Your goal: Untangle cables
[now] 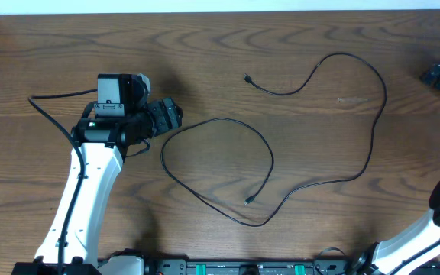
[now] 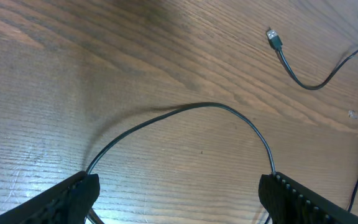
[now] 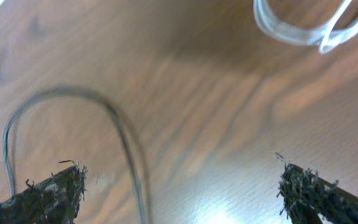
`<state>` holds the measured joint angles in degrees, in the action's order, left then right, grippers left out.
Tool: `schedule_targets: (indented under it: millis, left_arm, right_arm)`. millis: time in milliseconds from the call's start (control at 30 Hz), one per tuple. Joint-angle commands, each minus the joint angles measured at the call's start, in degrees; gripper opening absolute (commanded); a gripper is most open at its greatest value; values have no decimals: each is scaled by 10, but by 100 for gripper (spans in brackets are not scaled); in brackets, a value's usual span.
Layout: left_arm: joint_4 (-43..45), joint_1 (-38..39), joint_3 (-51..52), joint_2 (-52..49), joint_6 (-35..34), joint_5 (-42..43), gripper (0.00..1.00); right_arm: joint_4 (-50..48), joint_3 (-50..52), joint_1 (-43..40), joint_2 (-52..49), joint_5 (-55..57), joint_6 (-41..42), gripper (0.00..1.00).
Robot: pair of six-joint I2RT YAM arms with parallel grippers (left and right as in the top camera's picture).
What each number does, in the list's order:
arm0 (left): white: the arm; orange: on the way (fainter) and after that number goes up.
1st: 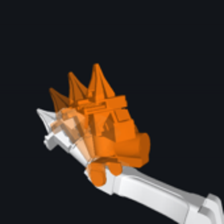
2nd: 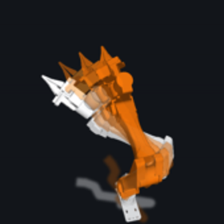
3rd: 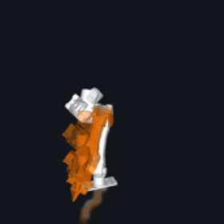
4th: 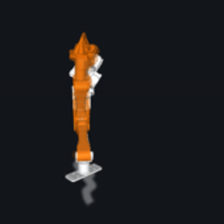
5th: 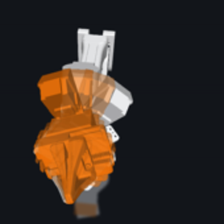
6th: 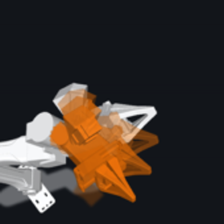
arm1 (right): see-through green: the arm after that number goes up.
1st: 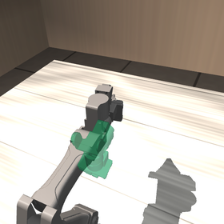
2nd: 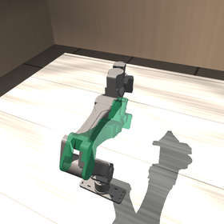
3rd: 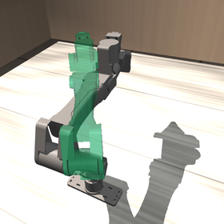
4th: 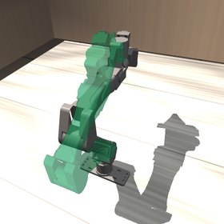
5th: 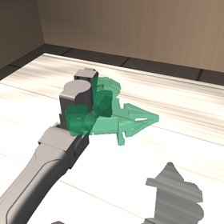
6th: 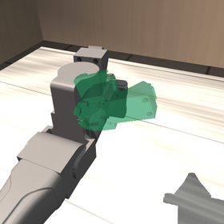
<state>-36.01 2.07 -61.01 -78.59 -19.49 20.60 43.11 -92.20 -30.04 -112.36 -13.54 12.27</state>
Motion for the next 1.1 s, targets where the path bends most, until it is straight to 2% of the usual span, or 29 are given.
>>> schedule_targets:
  millis: [0, 533, 1067]
  left_arm:
    - [-2, 0, -11, 2, 3, -8, 87]
    - [-2, 0, -11, 2, 3, -8, 87]
    - [-2, 0, -11, 2, 3, -8, 87]
  right_arm:
    - [48, -2, 33, 1, -5, 15, 99]
    - [74, 33, 162, -3, 2, -5, 99]
    - [71, 50, 389, -3, -36, -337, 99]
